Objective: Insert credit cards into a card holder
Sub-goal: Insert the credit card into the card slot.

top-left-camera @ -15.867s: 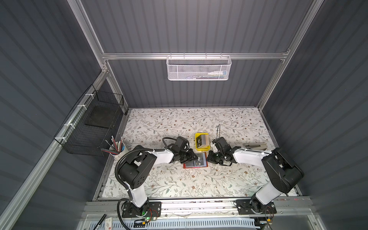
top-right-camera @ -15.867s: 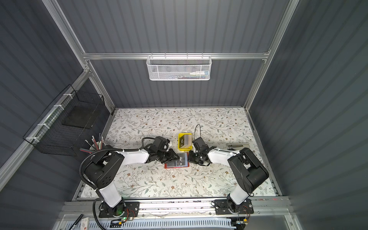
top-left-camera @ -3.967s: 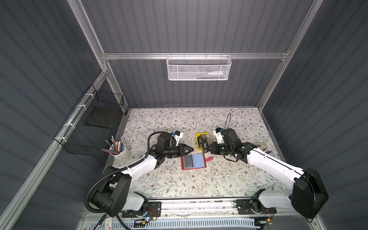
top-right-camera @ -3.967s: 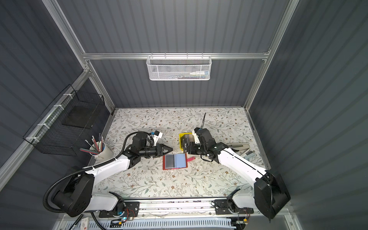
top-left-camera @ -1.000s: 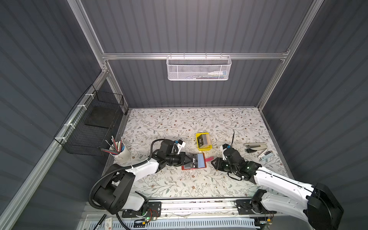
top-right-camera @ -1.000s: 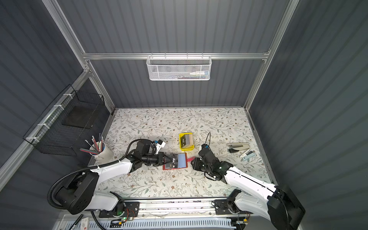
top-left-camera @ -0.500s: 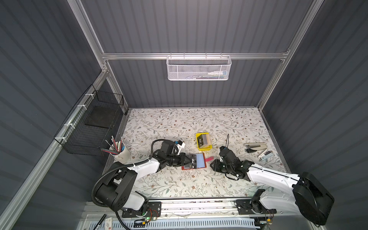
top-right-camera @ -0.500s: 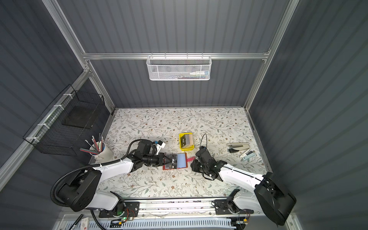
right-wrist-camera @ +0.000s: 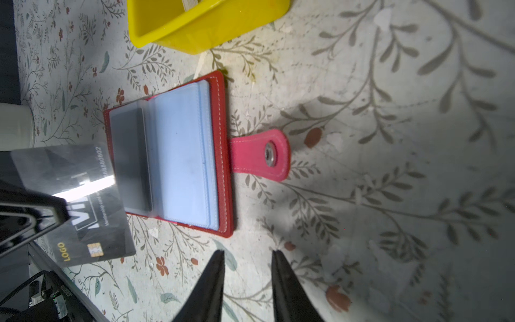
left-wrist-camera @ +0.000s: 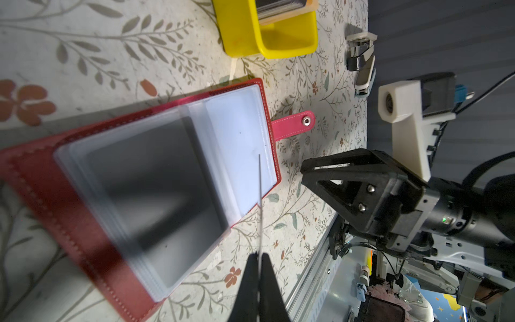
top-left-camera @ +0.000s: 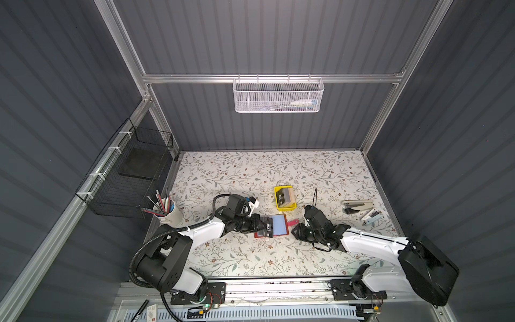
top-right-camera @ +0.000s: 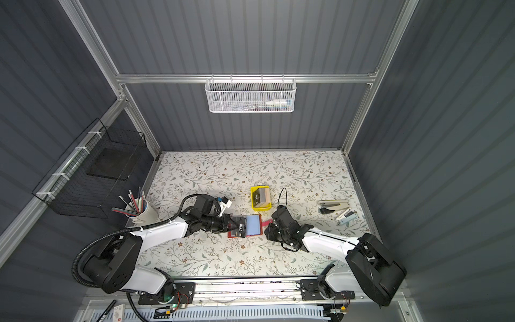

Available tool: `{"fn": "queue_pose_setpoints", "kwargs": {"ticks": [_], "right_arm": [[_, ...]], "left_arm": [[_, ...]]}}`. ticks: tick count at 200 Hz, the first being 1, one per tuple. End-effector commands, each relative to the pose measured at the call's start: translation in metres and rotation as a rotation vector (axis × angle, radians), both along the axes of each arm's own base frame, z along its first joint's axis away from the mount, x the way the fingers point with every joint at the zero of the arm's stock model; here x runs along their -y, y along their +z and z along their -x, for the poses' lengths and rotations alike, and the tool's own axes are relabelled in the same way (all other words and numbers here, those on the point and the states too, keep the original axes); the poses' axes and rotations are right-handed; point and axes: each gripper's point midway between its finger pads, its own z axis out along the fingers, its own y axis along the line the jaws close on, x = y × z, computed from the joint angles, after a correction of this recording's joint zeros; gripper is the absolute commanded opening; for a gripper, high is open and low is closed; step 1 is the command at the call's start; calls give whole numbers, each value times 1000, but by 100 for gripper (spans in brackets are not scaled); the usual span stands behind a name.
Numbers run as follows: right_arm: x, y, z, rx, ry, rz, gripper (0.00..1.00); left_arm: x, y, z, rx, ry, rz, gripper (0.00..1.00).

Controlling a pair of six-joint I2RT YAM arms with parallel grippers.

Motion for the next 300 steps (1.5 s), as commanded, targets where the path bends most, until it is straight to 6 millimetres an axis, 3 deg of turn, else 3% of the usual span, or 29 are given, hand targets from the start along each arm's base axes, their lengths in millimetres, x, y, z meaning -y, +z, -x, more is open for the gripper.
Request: {"fn": "queue_pose_setpoints", "kwargs": {"ticks": [1, 77, 156, 207, 300], "right_arm": [[-4, 1, -3, 11, 7, -8, 31], [-11, -7, -7, -12, 10, -16, 30], [-14, -13, -9, -21, 8, -9, 28], [-22, -5, -12, -4, 26, -54, 27], [-26, -13, -9, -26, 45, -50, 18]], "left_arm": [[-3, 6, -2, 8, 2, -13, 0], [-2, 1, -5, -44, 22, -28, 0], [1, 10, -13, -72, 37, 4, 0], [1, 0, -21, -109, 79, -3, 0], [0, -15, -28, -167, 134, 17, 0]]}}
